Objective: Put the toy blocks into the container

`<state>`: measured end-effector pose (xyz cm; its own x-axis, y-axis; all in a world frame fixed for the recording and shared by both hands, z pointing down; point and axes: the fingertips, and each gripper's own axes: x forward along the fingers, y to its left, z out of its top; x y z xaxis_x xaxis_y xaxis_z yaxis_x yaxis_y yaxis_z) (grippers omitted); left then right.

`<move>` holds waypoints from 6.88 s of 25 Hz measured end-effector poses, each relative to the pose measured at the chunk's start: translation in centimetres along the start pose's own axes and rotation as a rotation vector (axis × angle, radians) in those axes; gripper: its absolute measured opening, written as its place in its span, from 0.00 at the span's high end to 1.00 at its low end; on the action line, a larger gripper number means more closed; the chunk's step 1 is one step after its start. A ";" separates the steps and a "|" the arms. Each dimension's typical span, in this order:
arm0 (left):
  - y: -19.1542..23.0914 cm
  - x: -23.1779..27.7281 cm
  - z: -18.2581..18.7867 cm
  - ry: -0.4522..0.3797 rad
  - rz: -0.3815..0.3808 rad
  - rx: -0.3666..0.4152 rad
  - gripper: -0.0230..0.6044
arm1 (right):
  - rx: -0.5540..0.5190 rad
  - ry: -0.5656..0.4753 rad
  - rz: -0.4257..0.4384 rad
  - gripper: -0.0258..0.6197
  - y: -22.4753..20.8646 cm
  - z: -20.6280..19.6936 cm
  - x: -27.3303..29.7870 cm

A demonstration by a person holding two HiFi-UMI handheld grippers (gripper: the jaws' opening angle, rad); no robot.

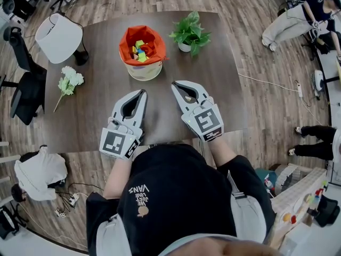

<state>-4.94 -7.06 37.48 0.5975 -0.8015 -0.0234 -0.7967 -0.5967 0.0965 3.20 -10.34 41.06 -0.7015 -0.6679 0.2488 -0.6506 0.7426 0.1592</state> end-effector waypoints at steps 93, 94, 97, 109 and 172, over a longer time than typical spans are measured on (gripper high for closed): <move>-0.7 3.4 -2.8 0.082 -0.070 -0.036 0.95 | -0.153 0.937 0.504 0.46 2.0 -29.3 -0.1; -0.7 3.4 -2.8 0.081 -0.069 -0.036 0.95 | -0.151 0.937 0.503 0.46 1.9 -29.4 0.0; -0.7 3.5 -2.8 0.078 -0.069 -0.036 0.95 | -0.136 0.931 0.506 0.46 1.9 -29.2 0.2; -0.3 3.4 -2.8 0.076 -0.052 -0.038 0.95 | -0.108 0.926 0.497 0.48 1.7 -29.2 0.3; 3.1 0.7 0.0 -0.005 0.093 -0.021 0.95 | -0.105 -0.080 0.234 0.48 -0.7 5.6 3.6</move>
<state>-6.97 -9.49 37.81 0.5202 -0.8538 -0.0185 -0.8467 -0.5185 0.1192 -0.46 -13.54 36.49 -0.8526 -0.4762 0.2153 -0.4371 0.8755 0.2059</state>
